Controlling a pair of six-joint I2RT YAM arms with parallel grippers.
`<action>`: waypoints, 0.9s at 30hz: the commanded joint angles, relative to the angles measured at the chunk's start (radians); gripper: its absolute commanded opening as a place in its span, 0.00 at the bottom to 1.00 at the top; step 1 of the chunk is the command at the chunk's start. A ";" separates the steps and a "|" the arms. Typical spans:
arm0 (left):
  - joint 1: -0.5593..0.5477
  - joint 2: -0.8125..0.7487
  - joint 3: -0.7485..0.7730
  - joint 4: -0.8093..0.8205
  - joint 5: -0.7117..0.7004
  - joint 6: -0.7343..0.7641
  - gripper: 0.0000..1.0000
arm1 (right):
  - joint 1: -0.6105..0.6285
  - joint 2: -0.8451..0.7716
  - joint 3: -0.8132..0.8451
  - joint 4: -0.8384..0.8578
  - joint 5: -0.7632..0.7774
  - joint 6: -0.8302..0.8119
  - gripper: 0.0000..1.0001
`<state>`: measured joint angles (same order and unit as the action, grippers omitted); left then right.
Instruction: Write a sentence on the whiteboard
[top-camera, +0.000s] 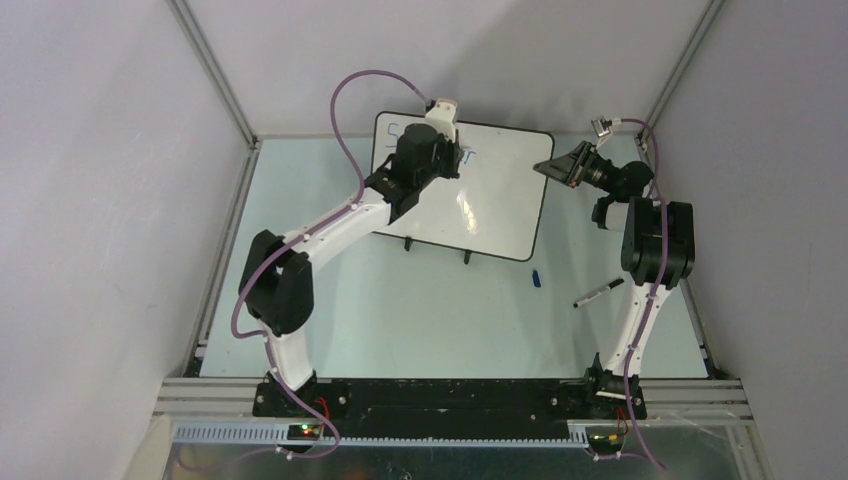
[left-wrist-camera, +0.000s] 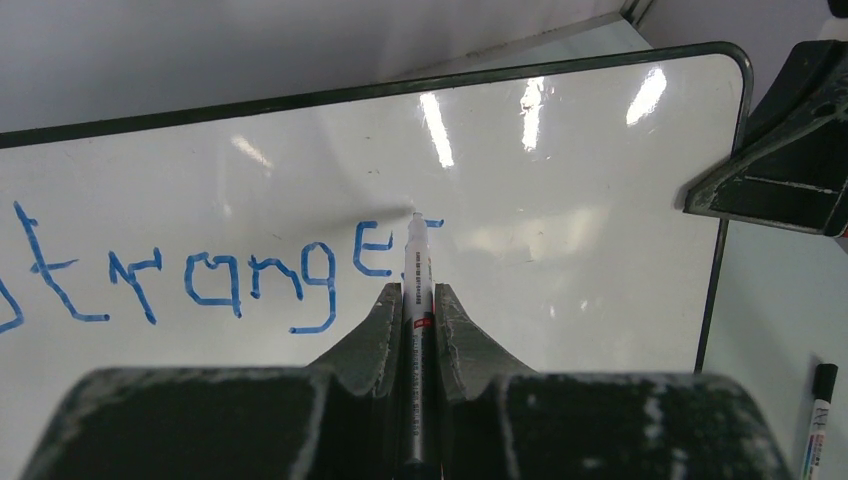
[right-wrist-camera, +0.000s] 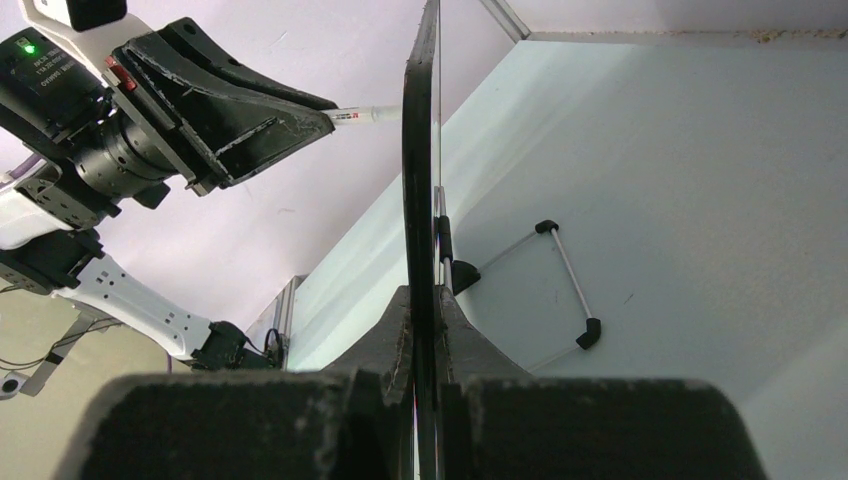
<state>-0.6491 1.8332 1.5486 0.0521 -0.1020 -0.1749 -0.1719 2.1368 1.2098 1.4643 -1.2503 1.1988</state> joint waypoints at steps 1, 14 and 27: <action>0.004 0.004 0.050 0.007 -0.021 0.017 0.00 | -0.006 -0.069 0.011 0.043 -0.003 0.043 0.00; 0.004 0.022 0.065 -0.007 -0.036 0.020 0.00 | -0.006 -0.071 0.010 0.042 -0.004 0.044 0.00; 0.004 0.032 0.079 -0.018 -0.037 0.021 0.00 | -0.007 -0.071 0.010 0.043 -0.005 0.045 0.00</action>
<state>-0.6491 1.8641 1.5879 0.0338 -0.1276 -0.1741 -0.1719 2.1368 1.2098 1.4643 -1.2503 1.1995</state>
